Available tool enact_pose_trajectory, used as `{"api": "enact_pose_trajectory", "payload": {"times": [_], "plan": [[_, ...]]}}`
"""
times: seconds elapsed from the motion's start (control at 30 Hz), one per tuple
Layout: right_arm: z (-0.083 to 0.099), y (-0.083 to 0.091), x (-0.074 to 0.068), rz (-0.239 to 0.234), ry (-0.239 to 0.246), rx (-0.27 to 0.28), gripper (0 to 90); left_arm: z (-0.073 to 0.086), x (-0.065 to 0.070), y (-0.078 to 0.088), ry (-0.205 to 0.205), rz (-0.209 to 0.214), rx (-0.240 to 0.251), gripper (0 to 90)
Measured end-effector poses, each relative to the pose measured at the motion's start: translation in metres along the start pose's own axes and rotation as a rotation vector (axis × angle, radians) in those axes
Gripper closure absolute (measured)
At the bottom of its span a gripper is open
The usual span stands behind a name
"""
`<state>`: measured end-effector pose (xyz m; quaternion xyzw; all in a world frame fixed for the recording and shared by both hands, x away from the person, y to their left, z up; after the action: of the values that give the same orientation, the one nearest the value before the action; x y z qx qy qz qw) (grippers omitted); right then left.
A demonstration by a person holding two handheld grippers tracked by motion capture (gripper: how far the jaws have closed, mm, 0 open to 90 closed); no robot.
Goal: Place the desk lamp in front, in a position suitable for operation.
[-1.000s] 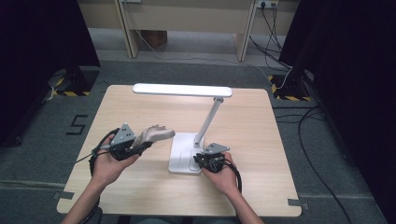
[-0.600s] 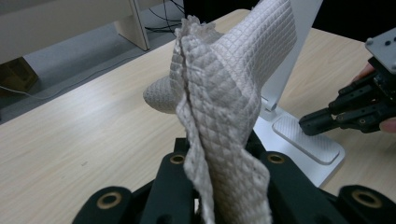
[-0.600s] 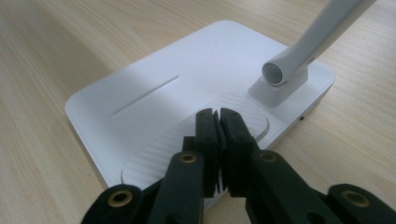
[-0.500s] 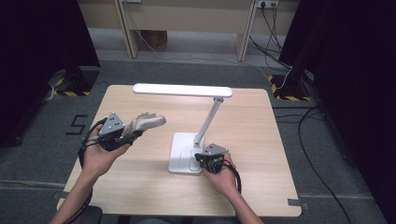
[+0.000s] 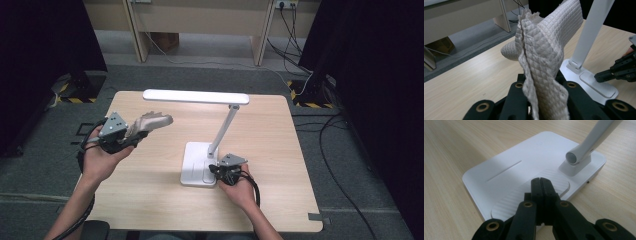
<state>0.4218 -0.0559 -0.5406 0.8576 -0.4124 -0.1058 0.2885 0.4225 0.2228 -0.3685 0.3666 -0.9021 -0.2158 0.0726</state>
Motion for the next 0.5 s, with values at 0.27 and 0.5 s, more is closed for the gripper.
{"api": "enact_pose_trajectory", "payload": {"times": [0.27, 0.5], "plan": [[0.0, 0.0, 0.0, 0.001, 0.004, 0.004, 90.0, -0.016, -0.009, 0.007, -0.011, -0.037, 0.014, 80.8], [0.0, 0.0, 0.0, 0.004, 0.007, 0.005, 90.0, -0.027, -0.019, 0.011, -0.008, -0.072, 0.018, 80.8]]}}
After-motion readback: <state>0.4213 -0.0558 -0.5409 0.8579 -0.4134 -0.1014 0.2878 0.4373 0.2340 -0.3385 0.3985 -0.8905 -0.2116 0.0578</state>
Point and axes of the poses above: each handheld gripper's, and its own axes: y roughly backward along the jaws, z roughly out of its underside, x roughly to its right, the point moved 6 cm from there along -y, roughly forward along the jaws, and after that the axes turned 9 degrees about z, right-handed, at the moved point
